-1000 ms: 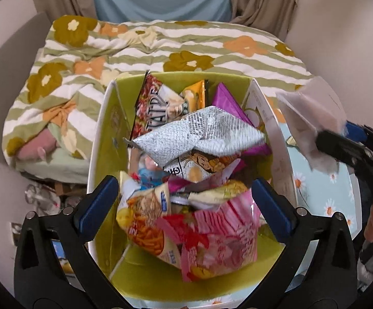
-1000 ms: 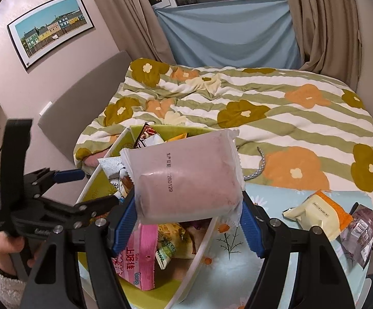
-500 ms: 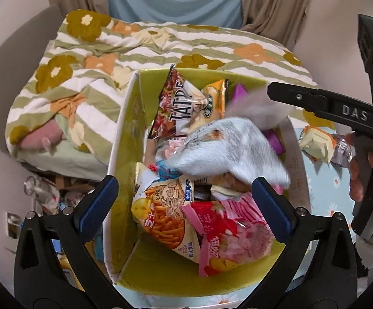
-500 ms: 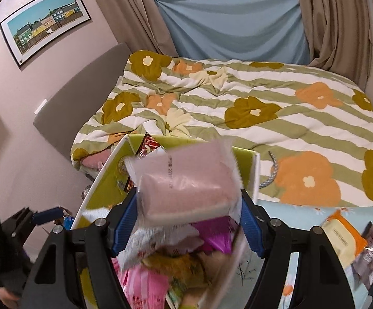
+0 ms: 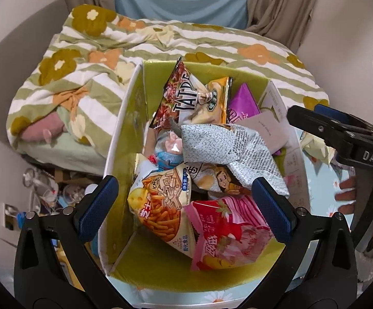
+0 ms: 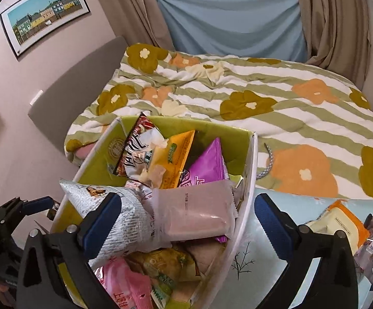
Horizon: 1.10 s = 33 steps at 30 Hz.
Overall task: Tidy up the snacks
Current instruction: 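Grasp cream-orange bread pack with left tool while right grasps brown chocolate bag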
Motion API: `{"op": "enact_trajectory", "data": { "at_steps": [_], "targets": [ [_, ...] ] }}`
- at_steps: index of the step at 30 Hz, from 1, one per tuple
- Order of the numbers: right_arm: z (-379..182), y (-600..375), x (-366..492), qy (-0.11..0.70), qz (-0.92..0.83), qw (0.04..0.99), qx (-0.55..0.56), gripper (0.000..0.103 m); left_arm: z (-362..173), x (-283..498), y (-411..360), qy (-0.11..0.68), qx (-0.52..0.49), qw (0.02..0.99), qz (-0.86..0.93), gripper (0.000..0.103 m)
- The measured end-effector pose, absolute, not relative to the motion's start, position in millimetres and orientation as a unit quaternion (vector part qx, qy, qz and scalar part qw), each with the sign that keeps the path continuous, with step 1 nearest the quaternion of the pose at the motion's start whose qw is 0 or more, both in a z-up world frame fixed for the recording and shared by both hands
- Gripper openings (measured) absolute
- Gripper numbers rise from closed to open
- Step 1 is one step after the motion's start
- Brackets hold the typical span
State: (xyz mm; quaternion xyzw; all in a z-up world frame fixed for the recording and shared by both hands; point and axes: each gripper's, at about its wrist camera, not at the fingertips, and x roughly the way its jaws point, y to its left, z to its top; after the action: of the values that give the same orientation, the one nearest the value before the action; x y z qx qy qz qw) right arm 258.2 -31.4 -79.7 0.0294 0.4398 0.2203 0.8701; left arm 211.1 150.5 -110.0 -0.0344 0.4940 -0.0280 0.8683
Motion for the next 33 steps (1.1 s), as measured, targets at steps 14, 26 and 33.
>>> {"op": "enact_trajectory", "data": {
  "at_steps": [14,26,33],
  "targets": [
    [-17,-92,212,0.399,0.217,0.89,0.044,0.103,-55,189,89,0.441,-0.023,0.896,-0.051,0.103],
    [-5,-229,178,0.393,0.122,0.91,0.057,0.103,-48,216,-34,0.434,0.009,0.89,-0.139,0.103],
    [-24,-311,176,0.407,0.059,0.909,0.063,0.103,-79,258,-118,0.479,0.014,0.863,-0.158,0.103]
  ]
}}
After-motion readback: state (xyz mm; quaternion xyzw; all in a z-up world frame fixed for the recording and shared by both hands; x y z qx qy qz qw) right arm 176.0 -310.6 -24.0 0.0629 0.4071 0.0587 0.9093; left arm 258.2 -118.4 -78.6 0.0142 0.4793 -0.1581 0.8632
